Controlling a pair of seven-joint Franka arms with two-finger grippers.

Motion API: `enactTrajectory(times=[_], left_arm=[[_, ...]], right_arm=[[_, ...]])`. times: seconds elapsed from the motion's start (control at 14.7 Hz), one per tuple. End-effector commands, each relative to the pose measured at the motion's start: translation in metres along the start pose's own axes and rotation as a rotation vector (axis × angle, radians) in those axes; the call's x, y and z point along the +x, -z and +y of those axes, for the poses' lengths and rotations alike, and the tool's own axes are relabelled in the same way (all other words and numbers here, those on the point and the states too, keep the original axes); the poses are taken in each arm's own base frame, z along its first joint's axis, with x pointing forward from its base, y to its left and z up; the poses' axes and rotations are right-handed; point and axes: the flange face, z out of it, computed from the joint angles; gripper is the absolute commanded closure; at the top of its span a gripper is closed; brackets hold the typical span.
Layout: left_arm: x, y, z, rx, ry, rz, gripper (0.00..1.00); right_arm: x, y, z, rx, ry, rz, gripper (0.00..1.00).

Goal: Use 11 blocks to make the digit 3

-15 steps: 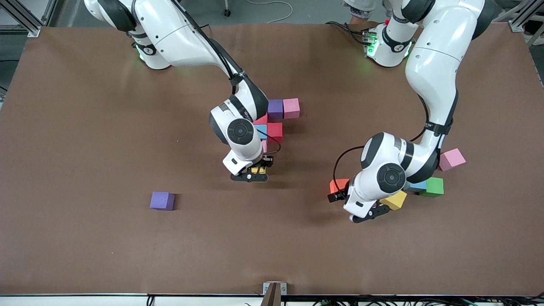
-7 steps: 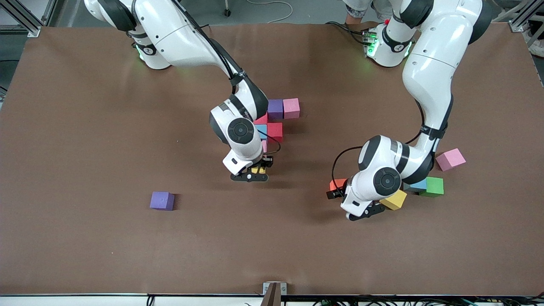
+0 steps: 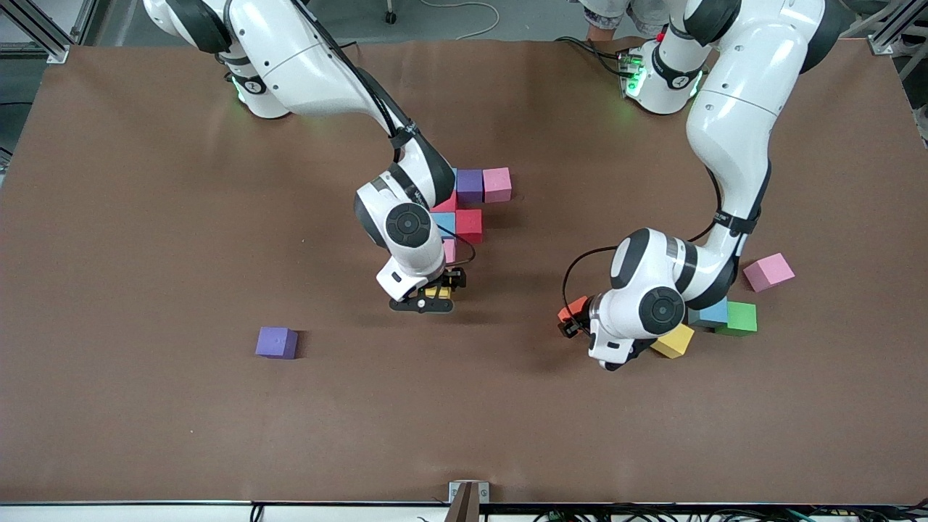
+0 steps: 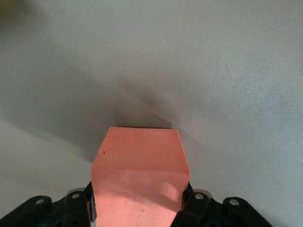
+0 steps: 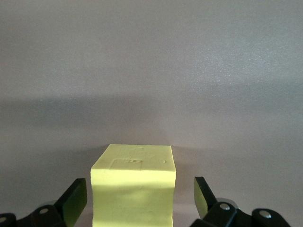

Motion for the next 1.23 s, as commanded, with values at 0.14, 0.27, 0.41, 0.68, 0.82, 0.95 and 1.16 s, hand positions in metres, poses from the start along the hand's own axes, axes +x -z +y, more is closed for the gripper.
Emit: enactTrajectory(times=[0.14,0.27,0.41,0.68,0.82,0.95,1.16], left_arm=[[-0.054,0.051,-0.027,0.013,0.224,0.015,0.87],[-0.072,0.045,-0.031,0.023,0.325,0.011,0.86],[-0.093,0.035,-0.03,0.0,0.463,0.021,0.85],[-0.142,0.011,-0.039,-0.086,0.701,0.064,0.85],[-0.163,0.0,-0.042,-0.099,0.808,0.067,0.85],[-0.181,-0.009,-0.039,-0.127,0.912,0.068,0.84],[-0.2,-0.017,-0.034,-0.141,1.011,0.078,0.83]], right_arm=[[0.002,0.031,-0.003,0.023,-0.018,0.028,0.0],[0.008,0.052,0.0,0.038,-0.03,0.03,0.0],[0.022,0.077,0.015,0.07,-0.071,0.019,0.0],[0.053,0.109,0.071,0.051,-0.157,0.008,0.0],[0.076,0.12,0.116,0.043,-0.227,-0.003,0.0],[0.099,0.125,0.165,0.025,-0.297,-0.009,0.0],[0.116,0.122,0.204,-0.013,-0.295,0.007,0.0]])
